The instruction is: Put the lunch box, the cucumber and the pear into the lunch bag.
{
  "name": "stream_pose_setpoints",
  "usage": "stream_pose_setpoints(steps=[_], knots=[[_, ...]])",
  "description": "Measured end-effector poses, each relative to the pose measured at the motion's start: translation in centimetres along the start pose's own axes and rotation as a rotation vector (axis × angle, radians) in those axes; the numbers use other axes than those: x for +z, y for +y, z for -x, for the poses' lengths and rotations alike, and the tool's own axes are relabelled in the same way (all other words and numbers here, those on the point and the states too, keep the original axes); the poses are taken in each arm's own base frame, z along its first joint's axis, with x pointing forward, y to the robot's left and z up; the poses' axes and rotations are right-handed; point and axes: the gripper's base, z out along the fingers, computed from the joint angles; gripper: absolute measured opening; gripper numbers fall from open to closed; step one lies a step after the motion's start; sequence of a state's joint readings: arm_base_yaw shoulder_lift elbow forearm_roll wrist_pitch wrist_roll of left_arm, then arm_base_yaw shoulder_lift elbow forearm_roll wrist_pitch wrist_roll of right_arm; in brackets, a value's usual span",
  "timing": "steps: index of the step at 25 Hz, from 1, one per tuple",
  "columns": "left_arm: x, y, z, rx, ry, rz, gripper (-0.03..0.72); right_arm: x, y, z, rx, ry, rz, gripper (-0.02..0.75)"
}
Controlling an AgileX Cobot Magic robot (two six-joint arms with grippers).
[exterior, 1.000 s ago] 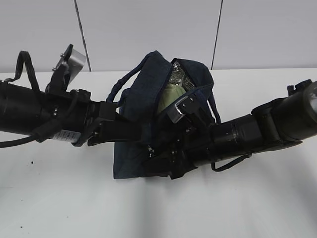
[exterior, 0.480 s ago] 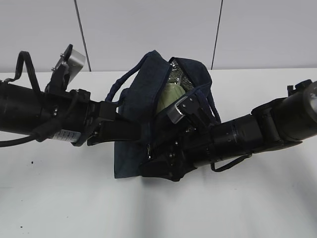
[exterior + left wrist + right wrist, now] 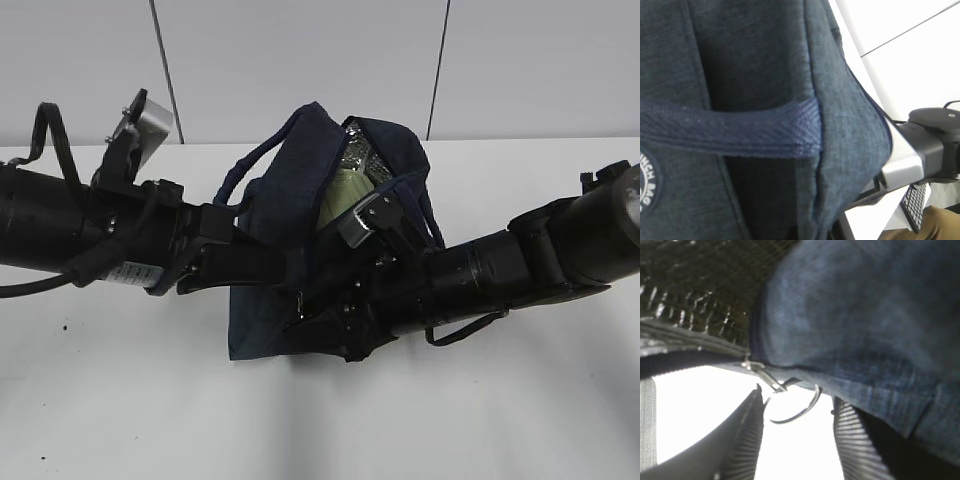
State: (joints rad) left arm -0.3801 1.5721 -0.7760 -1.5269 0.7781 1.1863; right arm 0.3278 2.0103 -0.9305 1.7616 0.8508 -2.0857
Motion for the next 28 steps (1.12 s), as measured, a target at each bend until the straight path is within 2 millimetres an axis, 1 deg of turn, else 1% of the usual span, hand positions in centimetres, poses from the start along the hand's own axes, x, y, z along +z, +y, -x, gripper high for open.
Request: stream_pose_setpoints(steps=[3,6,8,19,20,22,24,25,28], knots=[[0.00,-0.05,-0.02,0.000,0.002,-0.006,0.012,0.00,0.00,0.00,-0.002,0.000,0.000,0.305],[0.00,-0.09,-0.04,0.000,0.004,-0.010,0.012,0.00,-0.02,0.03,0.001,-0.003,-0.002,0.218],[0.00,-0.11,-0.04,0.000,0.005,-0.012,0.012,0.00,-0.04,0.08,0.000,-0.005,-0.003,0.188],[0.00,-0.11,-0.05,0.001,0.005,-0.012,0.012,0.00,0.14,-0.24,-0.038,0.031,0.018,0.161],[0.00,-0.11,-0.05,0.001,0.005,-0.012,0.012,0.00,0.15,-0.24,-0.041,0.032,0.019,0.148],[0.00,-0.11,-0.05,0.001,0.005,-0.012,0.012,0.00,0.15,-0.24,-0.041,0.032,0.019,0.093],[0.00,-0.10,-0.05,0.001,0.005,-0.011,0.012,0.00,0.17,-0.26,-0.044,0.034,0.021,0.020],[0.00,-0.10,-0.05,0.001,0.005,-0.011,0.012,0.00,0.19,-0.26,-0.044,0.033,0.024,0.006],[0.00,-0.10,-0.05,0.001,0.005,-0.011,0.012,0.00,0.29,-0.23,-0.046,0.030,0.034,0.006]])
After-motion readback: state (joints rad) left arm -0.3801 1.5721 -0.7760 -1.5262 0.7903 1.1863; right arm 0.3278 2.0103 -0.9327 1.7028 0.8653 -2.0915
